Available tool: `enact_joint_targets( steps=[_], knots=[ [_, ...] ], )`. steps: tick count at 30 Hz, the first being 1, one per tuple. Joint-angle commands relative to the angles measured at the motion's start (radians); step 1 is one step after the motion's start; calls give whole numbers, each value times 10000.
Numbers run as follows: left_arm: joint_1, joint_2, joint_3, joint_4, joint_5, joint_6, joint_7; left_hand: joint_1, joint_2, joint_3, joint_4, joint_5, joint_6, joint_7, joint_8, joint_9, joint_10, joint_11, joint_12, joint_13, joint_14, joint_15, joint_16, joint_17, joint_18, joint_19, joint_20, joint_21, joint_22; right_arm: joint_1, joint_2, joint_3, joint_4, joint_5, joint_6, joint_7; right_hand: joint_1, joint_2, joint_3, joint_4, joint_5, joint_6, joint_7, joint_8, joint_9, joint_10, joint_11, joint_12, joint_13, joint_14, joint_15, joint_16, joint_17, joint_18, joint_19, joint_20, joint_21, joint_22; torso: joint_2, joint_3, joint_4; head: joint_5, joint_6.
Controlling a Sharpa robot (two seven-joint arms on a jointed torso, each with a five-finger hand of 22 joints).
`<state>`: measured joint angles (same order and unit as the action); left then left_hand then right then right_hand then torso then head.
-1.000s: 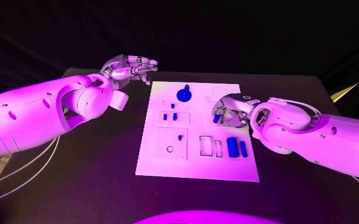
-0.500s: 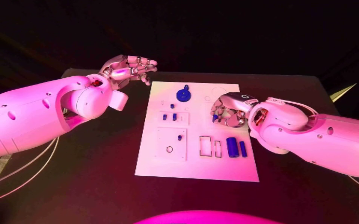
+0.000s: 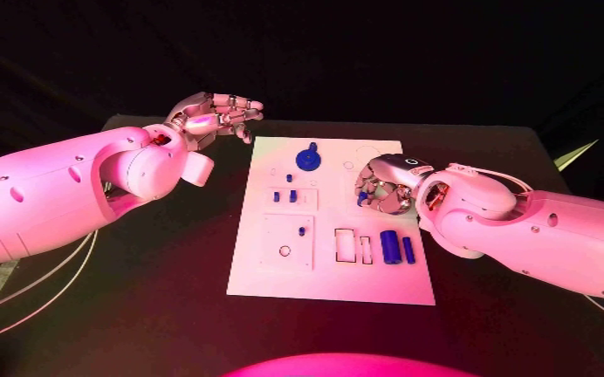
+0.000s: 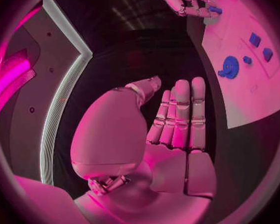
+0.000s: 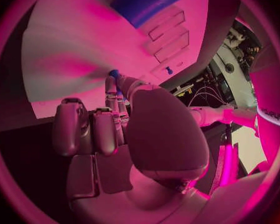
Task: Assemble the parts on the task board
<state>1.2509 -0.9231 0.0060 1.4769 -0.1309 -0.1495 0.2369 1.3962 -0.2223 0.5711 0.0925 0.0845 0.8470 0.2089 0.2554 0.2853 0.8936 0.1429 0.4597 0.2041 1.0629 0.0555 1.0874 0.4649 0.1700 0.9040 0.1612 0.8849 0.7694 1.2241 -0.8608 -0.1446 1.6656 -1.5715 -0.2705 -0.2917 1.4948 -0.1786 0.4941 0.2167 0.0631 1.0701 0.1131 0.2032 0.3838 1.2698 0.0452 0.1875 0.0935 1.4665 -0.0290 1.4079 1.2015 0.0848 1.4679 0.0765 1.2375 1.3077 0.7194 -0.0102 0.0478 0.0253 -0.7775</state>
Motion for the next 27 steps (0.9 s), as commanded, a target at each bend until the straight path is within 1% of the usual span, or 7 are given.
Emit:
enact_joint_targets(
  steps=[1,5,10,11,12,19,27],
  knots=[
    [10,5,6,19,48,160,13,-54,71,-38,9,-44,-62,-16,-44,-9,-42,-20,59,-16,14,81,-60,-11,142,45,-6,-40,-16,-13,-4,-2,33,-244,37,-48,-2,216,174,-158,-11,198,-50,216,203,140,-49,33,37,367,-65,43,20,-193,103,-79,74,826,0,6,-4,-2,-16],
    [10,1,6,18,48,165,1,-44,79,-42,10,-41,-63,-18,-43,-10,-46,-23,66,-18,16,78,-59,-14,144,51,-6,-51,-25,-16,-23,-3,56,-352,-2,-115,-273,285,669,-659,-16,159,-72,468,520,369,-99,-36,151,385,-114,81,88,-223,132,-147,204,936,2,8,-10,1,-22],
    [10,0,6,13,48,167,-5,-44,79,-42,10,-41,-63,-18,-43,-10,-46,-23,66,-18,16,78,-59,-14,144,51,-6,-51,-25,-19,-55,-3,104,-414,-250,-152,-445,269,862,-853,-29,113,-77,565,659,442,-112,-79,201,386,-123,85,89,-238,152,-158,280,995,2,8,-6,-11,-25],
    [10,0,6,12,48,167,-6,-44,79,-42,10,-41,-63,-18,-43,-10,-46,-23,66,-18,16,78,-59,-14,144,51,-6,-51,-25,-19,-66,-3,121,-414,-329,-152,-679,252,1085,-1074,-38,41,-77,670,821,495,-115,-149,258,388,-125,92,96,-239,150,-163,287,1020,3,9,-5,-12,-20],
    [10,0,5,9,48,166,-7,-44,79,-42,10,-41,-63,-18,-43,-10,-46,-23,66,-18,16,78,-59,-14,144,51,-6,-51,-25,-20,-79,-2,141,-409,-415,-153,-749,246,1142,-1137,-39,25,-78,701,869,508,-116,-170,275,389,-126,95,99,-246,160,-164,321,1044,2,10,-6,-13,-12],
    [10,6,5,-20,48,174,-15,-44,79,-42,10,-41,-63,-18,-43,-10,-46,-23,66,-18,16,78,-59,-14,144,51,-6,-51,-25,-10,-228,5,349,-190,-927,-133,-941,223,1207,-1236,-100,9,-97,785,979,548,-123,-206,316,388,-129,95,91,-250,164,-165,340,1068,-5,4,-6,-16,0],
    [10,21,5,-35,48,187,-27,-29,85,-45,8,-39,-65,-17,-43,-12,-53,-24,72,-21,18,76,-60,-18,145,60,-7,-62,-34,155,-478,49,778,240,-1018,-96,-1026,227,1214,-1252,-119,-6,-112,815,1022,564,-128,-221,330,387,-133,94,87,-250,164,-167,342,1074,-8,-2,-6,-10,21]
  ],
)
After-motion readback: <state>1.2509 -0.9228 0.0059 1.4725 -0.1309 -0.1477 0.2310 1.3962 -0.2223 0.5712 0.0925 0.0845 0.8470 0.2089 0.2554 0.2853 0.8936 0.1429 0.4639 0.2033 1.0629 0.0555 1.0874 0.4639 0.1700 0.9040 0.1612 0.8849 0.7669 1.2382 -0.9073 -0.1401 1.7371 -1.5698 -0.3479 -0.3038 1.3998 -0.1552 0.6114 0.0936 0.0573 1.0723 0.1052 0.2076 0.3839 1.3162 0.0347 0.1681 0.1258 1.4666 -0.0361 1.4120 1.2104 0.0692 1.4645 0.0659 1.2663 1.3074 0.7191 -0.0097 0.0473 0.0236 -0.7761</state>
